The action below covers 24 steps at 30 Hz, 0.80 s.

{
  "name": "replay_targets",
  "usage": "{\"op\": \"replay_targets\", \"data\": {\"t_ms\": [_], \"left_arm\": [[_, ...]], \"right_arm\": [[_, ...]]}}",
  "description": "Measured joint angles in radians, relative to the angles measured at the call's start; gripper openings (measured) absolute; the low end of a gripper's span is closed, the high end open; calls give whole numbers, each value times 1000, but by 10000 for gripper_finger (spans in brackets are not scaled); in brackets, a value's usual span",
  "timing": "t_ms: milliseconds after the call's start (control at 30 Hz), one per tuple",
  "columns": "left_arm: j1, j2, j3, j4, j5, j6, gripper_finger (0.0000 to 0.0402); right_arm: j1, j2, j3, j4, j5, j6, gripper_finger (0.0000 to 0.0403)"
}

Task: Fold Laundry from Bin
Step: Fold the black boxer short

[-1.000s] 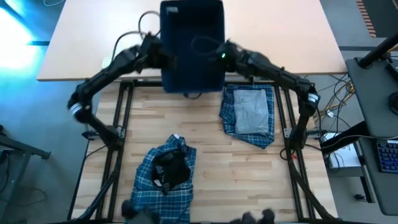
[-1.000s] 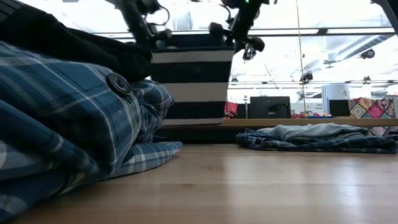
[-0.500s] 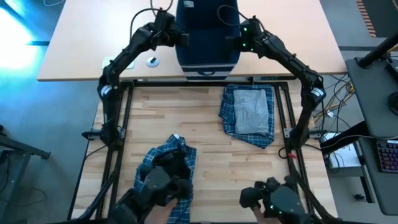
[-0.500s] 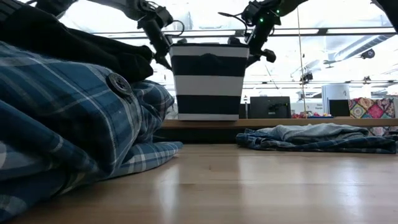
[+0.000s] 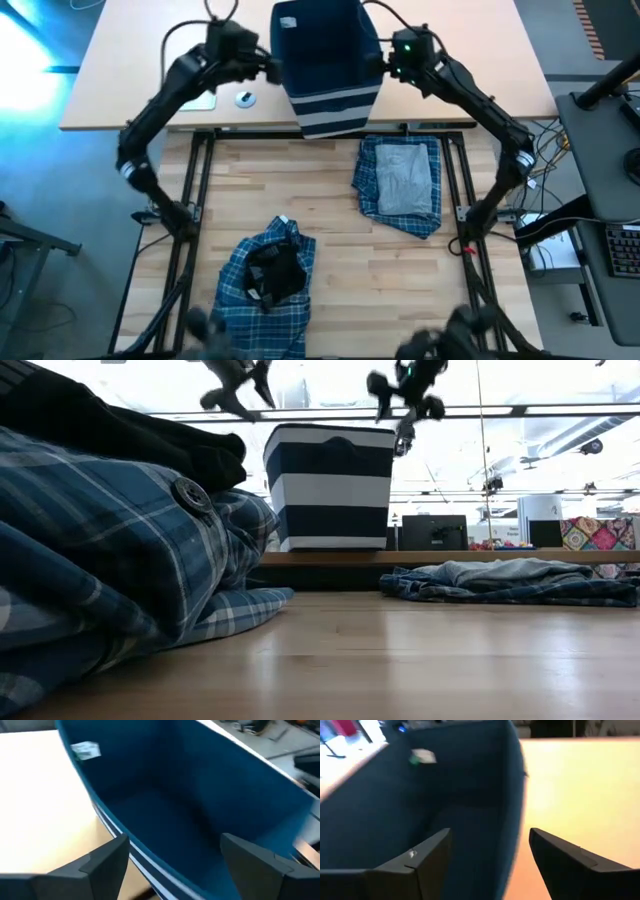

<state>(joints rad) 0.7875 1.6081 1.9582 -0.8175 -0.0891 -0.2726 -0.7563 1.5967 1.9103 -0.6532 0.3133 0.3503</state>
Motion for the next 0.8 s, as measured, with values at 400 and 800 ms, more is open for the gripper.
{"op": "replay_targets", "data": {"t_ms": [400,800], "left_arm": [[-651,-553,-574,-23,68,-108,288],[-1300,-663,-1046,15,-392,-744,287]], "right_arm": [[629,-216,-110,-52,115,-105,270],[1127,-143,-303,-43,227,273,270]]}}
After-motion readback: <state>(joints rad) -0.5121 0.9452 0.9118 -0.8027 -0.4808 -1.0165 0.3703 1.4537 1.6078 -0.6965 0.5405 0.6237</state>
